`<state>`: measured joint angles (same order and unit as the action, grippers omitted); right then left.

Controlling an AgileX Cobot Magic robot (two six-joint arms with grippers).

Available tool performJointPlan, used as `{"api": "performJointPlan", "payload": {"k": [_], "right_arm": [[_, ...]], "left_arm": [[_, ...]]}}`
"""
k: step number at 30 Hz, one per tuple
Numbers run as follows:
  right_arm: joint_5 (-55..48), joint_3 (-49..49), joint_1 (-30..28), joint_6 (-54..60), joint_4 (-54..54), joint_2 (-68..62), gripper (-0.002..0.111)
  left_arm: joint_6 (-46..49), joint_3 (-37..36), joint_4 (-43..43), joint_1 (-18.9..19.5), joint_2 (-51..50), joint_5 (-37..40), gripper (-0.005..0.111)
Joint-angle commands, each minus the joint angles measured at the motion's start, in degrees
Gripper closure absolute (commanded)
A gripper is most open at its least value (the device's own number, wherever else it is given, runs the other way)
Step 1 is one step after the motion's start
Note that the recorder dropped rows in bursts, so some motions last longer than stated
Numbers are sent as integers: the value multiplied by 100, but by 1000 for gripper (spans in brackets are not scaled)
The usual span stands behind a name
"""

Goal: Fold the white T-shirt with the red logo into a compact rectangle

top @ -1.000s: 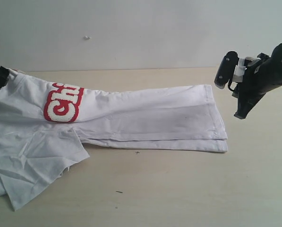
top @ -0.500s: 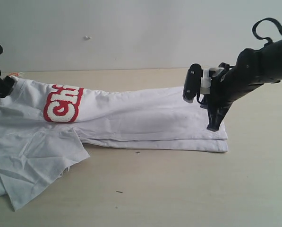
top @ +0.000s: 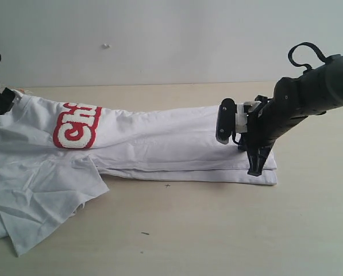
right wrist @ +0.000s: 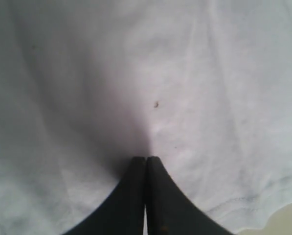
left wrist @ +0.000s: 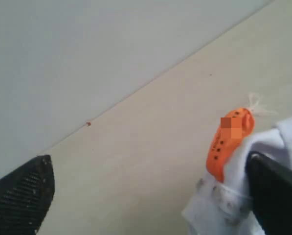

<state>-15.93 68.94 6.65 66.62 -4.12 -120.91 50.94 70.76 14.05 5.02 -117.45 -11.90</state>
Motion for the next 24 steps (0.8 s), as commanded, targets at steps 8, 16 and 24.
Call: {"api": "performJointPlan", "payload": {"k": [8,16,24], "right_arm": [[-426,17,-79,-1221,1762,-317,108],[-375,17,-79,-1302,1841,-317,108],[-161,17,-64,-1620,1805,-41,108]], "left_arm": [[6,74,8,446,83,-669,1],[-55,74,821,598,135,-306,1],[-800,74,1691,585,483,3017,1]]}}
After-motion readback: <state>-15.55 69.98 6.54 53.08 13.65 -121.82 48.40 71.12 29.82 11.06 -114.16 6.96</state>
